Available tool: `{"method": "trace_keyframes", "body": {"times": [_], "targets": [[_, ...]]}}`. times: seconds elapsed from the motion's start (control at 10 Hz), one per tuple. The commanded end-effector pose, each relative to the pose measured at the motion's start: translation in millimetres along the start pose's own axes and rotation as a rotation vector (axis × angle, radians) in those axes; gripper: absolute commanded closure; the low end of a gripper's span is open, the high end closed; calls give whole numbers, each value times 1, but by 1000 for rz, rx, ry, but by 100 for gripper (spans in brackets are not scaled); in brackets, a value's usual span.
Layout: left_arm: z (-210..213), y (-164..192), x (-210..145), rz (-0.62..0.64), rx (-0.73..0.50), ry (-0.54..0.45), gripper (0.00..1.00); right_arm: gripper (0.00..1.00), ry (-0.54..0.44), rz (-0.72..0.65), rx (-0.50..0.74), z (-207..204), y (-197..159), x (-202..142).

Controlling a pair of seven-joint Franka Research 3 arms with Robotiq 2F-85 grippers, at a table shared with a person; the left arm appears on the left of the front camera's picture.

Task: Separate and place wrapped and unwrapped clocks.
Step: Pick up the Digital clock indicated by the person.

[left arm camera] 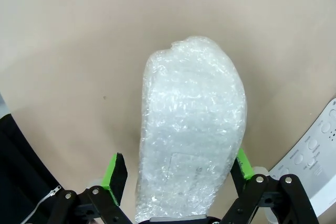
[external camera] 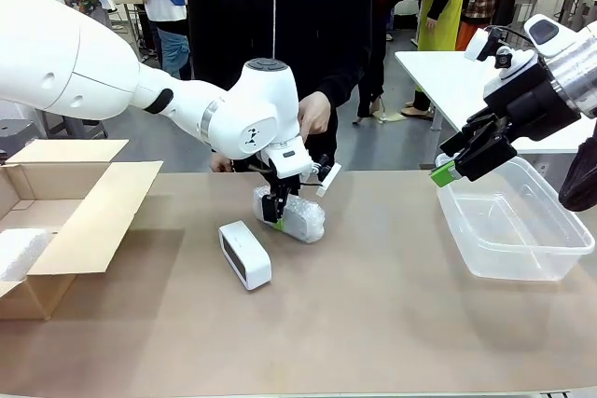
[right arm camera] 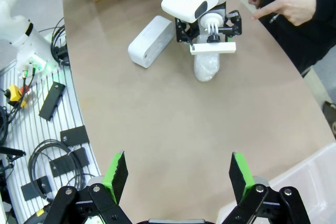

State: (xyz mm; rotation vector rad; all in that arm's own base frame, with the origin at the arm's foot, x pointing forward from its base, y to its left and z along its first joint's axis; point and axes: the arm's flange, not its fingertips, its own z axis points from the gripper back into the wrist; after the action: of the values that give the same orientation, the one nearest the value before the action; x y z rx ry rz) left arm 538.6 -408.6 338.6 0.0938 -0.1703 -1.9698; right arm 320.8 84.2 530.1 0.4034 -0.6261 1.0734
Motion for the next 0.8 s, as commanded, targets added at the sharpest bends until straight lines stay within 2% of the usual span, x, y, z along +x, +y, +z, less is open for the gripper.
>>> {"method": "trace_keyframes", "body": {"times": [0.0,0.1,0.2,0.3,0.4,0.5,0.6,0.7], "targets": [[9,0,1,-6,24,-10,0,0,-22,-5,20,-2,-1,0],[12,0,4,-1,13,-1,20,0,-22,-5,20,-2,-1,0],[13,1,5,-2,12,0,20,0,-22,-5,20,-2,-1,0],[13,0,5,-5,7,1,39,0,-22,-5,20,-2,-1,0],[12,0,5,-6,-8,7,25,0,-22,-5,20,-2,-1,0],[10,-1,5,-9,-28,14,59,0,-22,-5,20,-2,-1,0],[10,-2,6,-12,-33,18,44,0,-22,-5,20,-2,-1,0],[15,-2,5,-5,-32,12,79,0,-22,-5,20,-2,-1,0]]}}
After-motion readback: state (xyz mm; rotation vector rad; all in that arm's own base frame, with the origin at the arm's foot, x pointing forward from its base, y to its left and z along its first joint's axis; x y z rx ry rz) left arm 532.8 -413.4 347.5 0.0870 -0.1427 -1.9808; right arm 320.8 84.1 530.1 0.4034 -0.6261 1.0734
